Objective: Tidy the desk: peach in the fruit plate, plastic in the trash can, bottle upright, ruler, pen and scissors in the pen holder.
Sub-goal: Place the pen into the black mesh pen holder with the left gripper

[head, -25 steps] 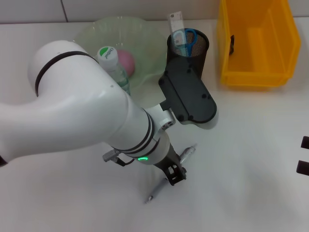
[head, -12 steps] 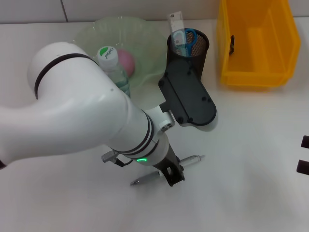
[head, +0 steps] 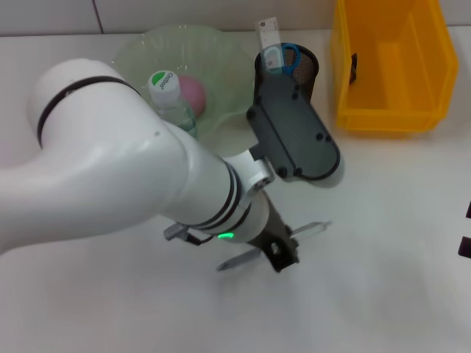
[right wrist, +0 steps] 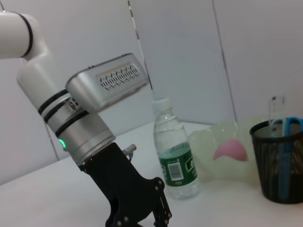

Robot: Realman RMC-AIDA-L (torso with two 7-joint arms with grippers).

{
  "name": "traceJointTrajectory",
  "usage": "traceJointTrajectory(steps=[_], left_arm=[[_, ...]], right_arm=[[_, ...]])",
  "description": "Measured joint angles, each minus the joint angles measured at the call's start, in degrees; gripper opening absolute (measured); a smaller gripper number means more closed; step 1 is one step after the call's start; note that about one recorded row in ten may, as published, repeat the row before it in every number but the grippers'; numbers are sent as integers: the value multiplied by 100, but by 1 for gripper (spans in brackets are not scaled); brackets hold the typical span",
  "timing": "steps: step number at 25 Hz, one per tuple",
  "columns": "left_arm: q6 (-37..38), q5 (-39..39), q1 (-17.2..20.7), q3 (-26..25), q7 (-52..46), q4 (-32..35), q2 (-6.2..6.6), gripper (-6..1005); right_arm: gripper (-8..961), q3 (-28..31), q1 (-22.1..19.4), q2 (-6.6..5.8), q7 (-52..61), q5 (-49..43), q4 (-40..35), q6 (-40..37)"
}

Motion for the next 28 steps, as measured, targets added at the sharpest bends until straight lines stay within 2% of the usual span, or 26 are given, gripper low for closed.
traceJointTrajectory(steps=[4, 7, 9, 14, 18, 19, 23, 24, 25, 28], left_arm=[[-296, -105, 44, -243, 173, 170, 0, 137], [-630, -480, 23, -559, 446, 150, -1, 137], [-791, -919, 18, -823, 750, 102, 1, 138], [-1022, -2613, 25, -1724, 2091, -215, 9, 139], [-1033, -4395, -61, -2586, 3483, -1017, 23, 140], [-993, -5054, -128, -2819, 3986, -1361, 30, 140], [-855, -6550, -411, -3351, 5375, -2399, 34, 141], [-855, -6550, -411, -3351, 5375, -2399, 34, 142], [-836, -6918, -535, -3463, 5757, -2748, 22, 142], [-836, -6918, -535, -3463, 5757, -2748, 22, 143]], right_arm=[[642, 34, -31, 5, -5, 164, 7, 15], [642, 38, -38, 8, -7, 232, 14, 23], [643, 39, -38, 12, -8, 237, 17, 24], [643, 40, -36, 67, -11, 241, 17, 43], [643, 40, -12, 96, -11, 244, 18, 54], [642, 40, -5, 106, -11, 244, 17, 55], [642, 39, 48, 150, -11, 244, 29, 58], [642, 36, 70, 155, -11, 244, 40, 60], [642, 30, 95, 163, -12, 244, 68, 63], [643, 18, 174, 171, -48, 244, 179, 71]])
